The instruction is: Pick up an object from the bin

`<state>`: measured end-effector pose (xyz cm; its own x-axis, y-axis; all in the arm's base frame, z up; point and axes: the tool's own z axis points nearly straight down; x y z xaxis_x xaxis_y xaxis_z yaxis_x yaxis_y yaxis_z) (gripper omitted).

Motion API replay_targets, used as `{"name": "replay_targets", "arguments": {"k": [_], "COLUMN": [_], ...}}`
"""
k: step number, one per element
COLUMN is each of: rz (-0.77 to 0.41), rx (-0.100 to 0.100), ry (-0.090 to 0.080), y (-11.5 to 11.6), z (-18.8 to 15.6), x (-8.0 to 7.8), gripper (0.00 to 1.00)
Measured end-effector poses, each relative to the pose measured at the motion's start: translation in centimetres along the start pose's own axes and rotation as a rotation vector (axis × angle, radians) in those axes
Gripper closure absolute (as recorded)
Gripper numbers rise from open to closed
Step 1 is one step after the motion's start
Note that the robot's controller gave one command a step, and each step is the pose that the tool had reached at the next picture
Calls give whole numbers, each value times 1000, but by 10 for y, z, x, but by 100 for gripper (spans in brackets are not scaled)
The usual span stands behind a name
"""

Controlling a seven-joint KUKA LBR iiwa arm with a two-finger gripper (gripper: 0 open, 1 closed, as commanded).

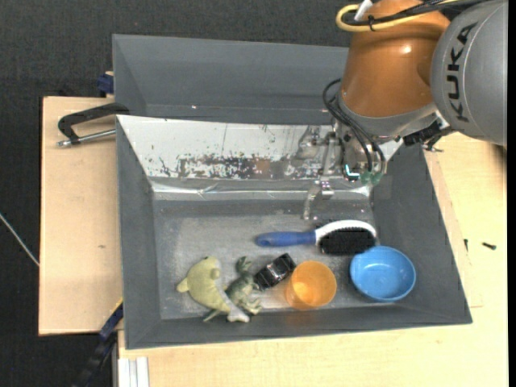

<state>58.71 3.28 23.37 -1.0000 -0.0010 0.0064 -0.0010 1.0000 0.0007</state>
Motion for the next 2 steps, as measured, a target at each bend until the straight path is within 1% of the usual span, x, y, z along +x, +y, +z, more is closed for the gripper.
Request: {"name": "replay_targets", "arguments": {"k": [1, 2], "rz": [82, 202], "rx": [0, -3], "ry": [2, -17], "y": [-24, -36], "z": [72, 162], "x": [51, 40], "gripper": [0, 0]}}
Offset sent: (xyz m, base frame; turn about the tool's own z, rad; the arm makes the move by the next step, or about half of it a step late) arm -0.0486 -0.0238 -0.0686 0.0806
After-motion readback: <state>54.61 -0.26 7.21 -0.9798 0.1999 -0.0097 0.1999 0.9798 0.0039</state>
